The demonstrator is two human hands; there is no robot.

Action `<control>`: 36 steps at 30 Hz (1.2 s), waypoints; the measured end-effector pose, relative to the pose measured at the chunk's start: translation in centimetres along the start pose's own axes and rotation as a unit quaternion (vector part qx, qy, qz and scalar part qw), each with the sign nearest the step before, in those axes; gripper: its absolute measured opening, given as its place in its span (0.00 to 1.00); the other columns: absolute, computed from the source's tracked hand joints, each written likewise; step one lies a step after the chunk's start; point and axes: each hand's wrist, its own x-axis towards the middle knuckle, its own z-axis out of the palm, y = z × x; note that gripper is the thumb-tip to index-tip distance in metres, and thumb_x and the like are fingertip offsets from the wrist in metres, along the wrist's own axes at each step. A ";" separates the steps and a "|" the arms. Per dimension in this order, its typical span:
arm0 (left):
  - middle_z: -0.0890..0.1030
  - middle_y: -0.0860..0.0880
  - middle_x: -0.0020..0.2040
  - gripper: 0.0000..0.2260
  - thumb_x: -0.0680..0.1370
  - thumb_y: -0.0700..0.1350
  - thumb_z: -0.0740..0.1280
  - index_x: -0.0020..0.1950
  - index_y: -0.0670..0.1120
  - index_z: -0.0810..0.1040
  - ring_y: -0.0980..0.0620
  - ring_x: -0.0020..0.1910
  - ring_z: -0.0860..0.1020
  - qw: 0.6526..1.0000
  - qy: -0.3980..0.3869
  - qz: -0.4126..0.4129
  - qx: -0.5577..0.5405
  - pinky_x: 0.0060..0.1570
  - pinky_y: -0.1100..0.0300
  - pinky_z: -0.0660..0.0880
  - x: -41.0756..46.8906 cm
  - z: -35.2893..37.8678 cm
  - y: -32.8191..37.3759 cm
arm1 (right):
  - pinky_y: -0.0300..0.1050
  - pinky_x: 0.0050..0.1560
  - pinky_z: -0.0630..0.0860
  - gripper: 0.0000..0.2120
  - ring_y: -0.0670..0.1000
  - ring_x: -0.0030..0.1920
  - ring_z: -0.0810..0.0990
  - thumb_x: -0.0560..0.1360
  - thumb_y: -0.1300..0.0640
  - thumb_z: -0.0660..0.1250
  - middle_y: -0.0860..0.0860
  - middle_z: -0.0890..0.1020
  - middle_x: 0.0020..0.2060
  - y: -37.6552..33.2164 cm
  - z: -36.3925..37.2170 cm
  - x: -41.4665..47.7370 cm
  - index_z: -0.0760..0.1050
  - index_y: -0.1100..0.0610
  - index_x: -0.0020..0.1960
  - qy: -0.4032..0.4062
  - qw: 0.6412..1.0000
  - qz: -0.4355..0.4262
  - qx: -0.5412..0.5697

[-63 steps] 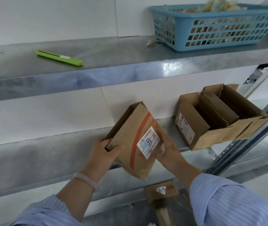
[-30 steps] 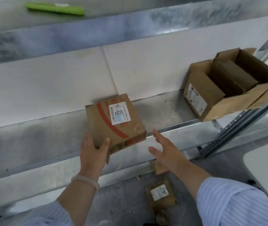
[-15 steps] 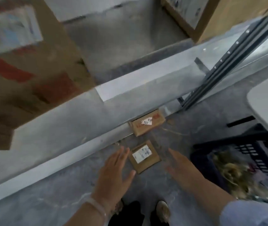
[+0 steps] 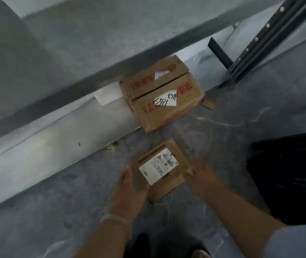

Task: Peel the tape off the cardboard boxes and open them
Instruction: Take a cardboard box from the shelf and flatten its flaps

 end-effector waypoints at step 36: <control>0.62 0.54 0.73 0.39 0.74 0.47 0.72 0.78 0.55 0.52 0.55 0.72 0.62 0.965 0.135 0.220 -0.044 0.74 0.53 0.60 -48.6 -22.4 35.1 | 0.32 0.54 0.70 0.38 0.42 0.62 0.74 0.72 0.58 0.71 0.40 0.73 0.64 -10.1 -32.4 -50.6 0.59 0.44 0.77 0.143 0.937 -0.167 0.270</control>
